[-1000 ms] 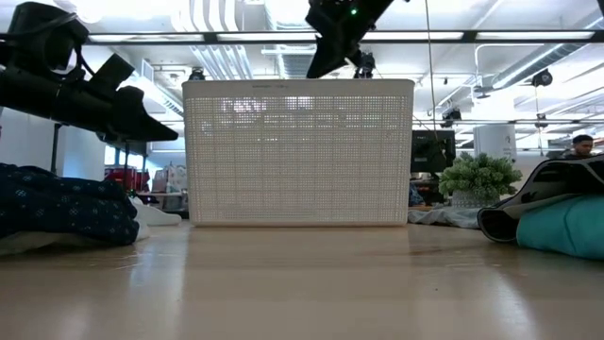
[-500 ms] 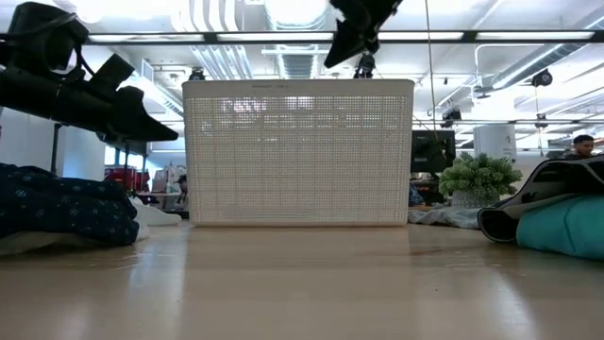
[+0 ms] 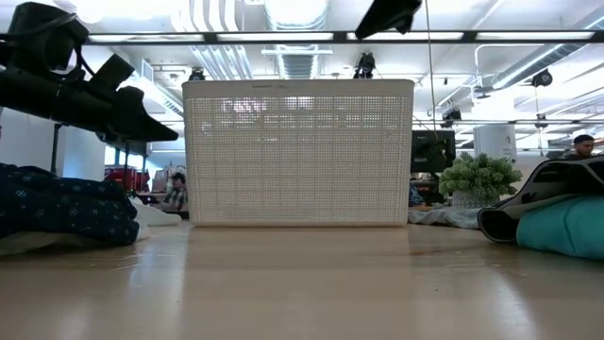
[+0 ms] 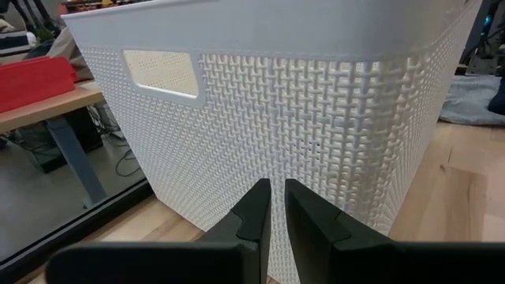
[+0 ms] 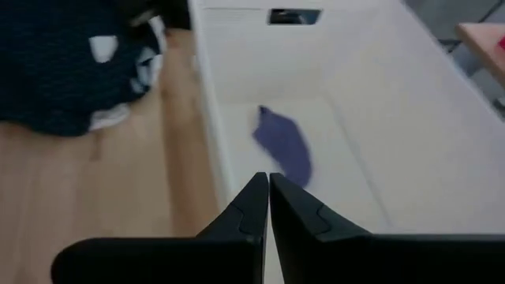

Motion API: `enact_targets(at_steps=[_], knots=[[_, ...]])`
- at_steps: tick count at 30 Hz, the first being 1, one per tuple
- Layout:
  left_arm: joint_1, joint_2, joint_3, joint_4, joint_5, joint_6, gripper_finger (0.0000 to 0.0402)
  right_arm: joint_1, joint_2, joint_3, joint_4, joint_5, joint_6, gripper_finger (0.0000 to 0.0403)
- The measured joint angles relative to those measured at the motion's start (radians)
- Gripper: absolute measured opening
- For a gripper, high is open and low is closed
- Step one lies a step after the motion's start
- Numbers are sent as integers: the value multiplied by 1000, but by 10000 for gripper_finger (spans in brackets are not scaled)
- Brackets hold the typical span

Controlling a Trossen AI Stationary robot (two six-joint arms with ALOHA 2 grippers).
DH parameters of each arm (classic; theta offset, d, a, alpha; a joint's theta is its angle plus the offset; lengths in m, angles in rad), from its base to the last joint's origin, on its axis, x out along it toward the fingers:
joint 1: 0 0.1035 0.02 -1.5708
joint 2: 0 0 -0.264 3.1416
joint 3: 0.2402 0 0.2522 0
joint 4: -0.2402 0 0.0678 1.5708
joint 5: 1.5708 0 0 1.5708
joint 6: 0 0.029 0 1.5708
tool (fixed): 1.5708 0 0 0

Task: Sort clothes
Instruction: Put the purple sock into the white laundry bin

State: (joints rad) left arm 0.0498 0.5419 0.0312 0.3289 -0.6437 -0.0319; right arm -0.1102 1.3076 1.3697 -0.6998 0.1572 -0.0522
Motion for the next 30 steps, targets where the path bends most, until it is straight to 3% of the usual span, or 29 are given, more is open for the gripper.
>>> enact_targets(at_steps=[9,22,30], knots=[[0,0,0,0,0,0,27,140,-122,-126,-45,1,148,0],[0,0,0,0,0,0,27,364,-129,-148,-284,0,391,0],[0,0,0,0,0,0,27,514,-128,-148,-457,-31,646,0]])
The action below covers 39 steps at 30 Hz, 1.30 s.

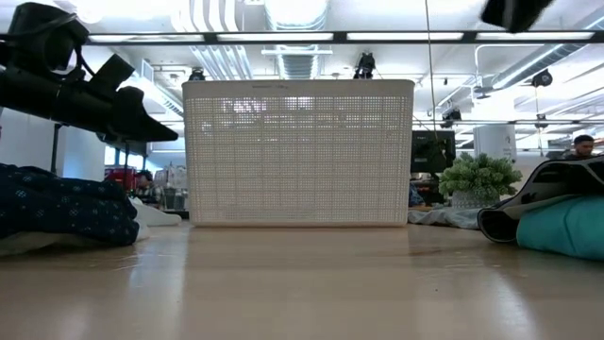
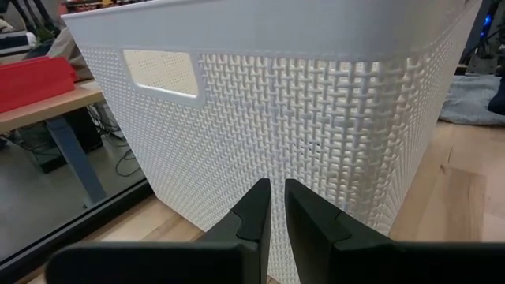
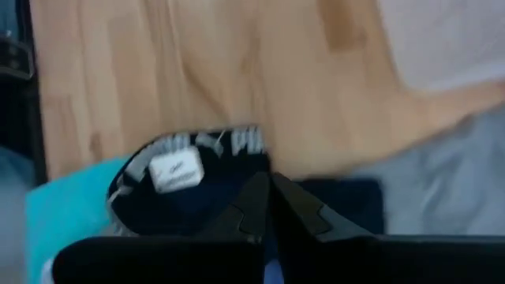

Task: Sort clothes
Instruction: Put the purple sock into the white laundry bin

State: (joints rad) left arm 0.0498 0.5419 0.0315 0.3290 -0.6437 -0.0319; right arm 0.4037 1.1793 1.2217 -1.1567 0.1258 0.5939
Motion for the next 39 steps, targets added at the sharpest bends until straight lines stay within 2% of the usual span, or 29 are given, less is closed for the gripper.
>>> enact_targets(at_steps=[10,16,23,31,39], knots=[[0,0,0,0,0,0,27,171,1,-27,-69,-3,281,0],[0,0,0,0,0,0,27,212,0,-127,-67,-4,415,6],[0,0,0,0,0,0,27,233,0,-274,-47,-61,558,59],[0,0,0,0,0,0,27,234,1,-376,47,-82,614,137],[0,0,0,0,0,0,27,234,1,-426,74,-99,665,178]])
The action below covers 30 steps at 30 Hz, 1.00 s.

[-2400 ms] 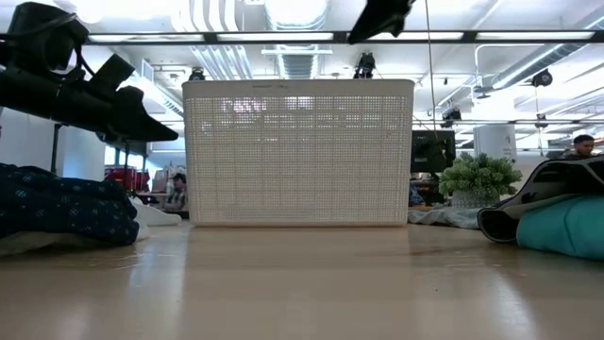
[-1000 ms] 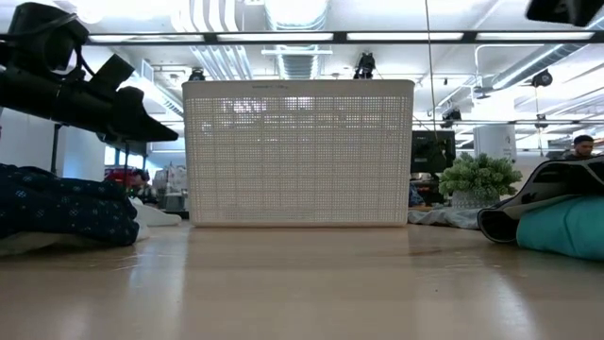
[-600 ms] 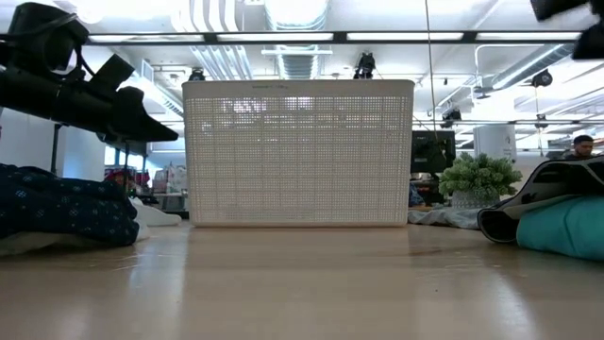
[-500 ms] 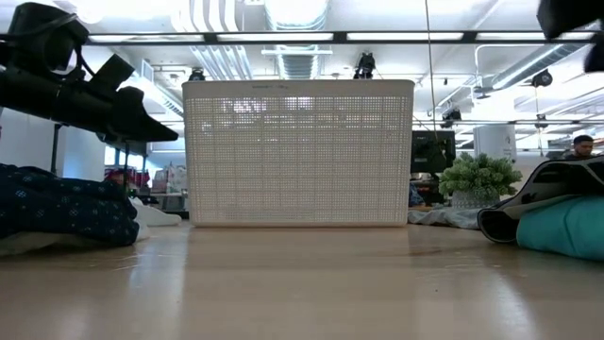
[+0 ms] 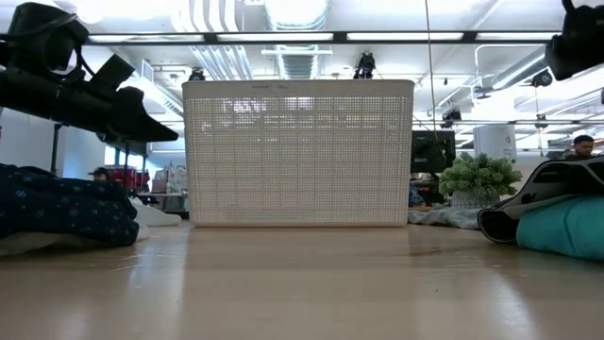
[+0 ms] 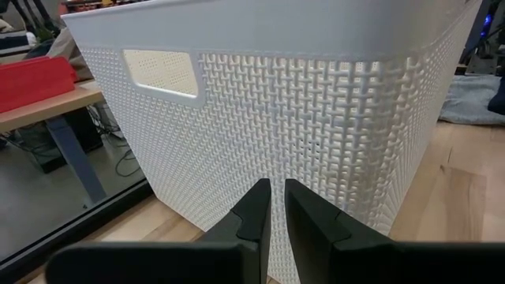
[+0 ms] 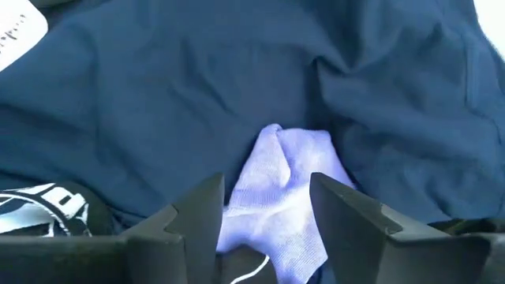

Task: Sort clothes
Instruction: Put the purple sock into the white laundry bin

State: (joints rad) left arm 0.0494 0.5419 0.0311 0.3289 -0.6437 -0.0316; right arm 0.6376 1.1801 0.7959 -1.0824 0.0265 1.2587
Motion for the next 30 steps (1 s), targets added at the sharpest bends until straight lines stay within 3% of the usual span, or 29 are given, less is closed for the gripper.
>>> enact_targets(at_steps=[21,30], knots=[[0,0,0,0,0,0,27,0,0,-34,66,-35,26,181],[0,0,0,0,0,0,27,0,95,-47,72,-54,20,181]])
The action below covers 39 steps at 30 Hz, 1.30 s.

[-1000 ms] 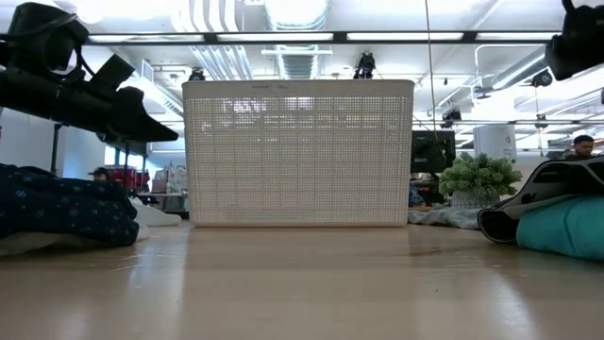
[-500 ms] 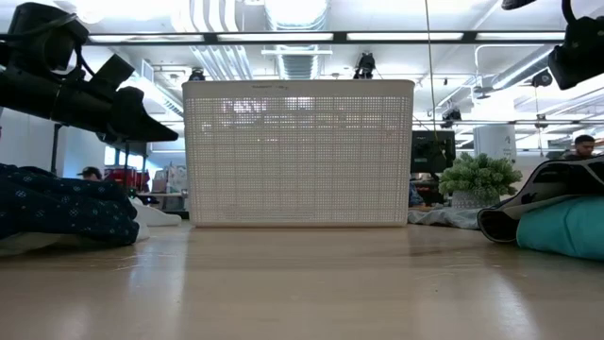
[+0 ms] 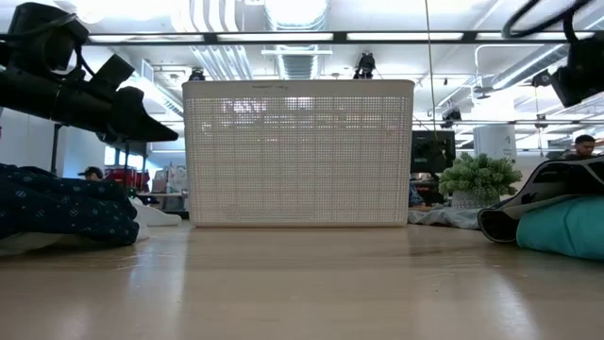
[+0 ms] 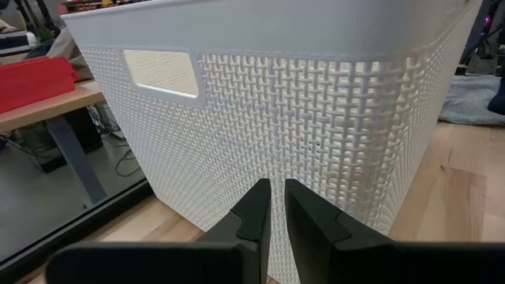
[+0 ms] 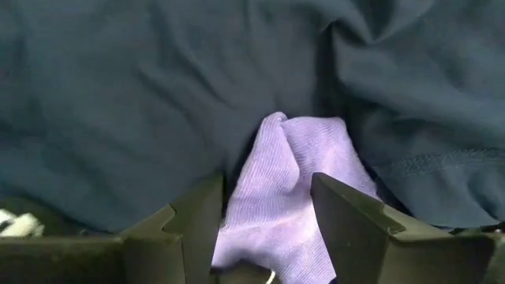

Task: Sort clothes
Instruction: Put the purple sock into the white laundry bin

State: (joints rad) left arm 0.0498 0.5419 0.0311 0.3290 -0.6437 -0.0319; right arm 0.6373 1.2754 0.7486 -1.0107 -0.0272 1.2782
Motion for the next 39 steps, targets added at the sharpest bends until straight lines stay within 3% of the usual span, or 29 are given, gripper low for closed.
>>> enact_targets(at_steps=[6,14,19,25,30,35,39], knots=[[0,0,0,0,0,0,27,0,60,0,3,-34,-19,153],[0,0,0,0,0,0,27,0,57,1,18,-52,-64,10],[0,0,0,0,0,0,27,0,44,48,16,-52,-78,19],[0,0,0,0,0,0,27,2,41,158,13,-52,-144,3],[0,0,0,0,0,0,27,2,58,274,-112,-22,-154,2],[0,0,0,0,0,0,27,2,68,397,-273,47,-157,2],[0,0,0,0,0,0,27,3,67,485,-303,130,-194,2]])
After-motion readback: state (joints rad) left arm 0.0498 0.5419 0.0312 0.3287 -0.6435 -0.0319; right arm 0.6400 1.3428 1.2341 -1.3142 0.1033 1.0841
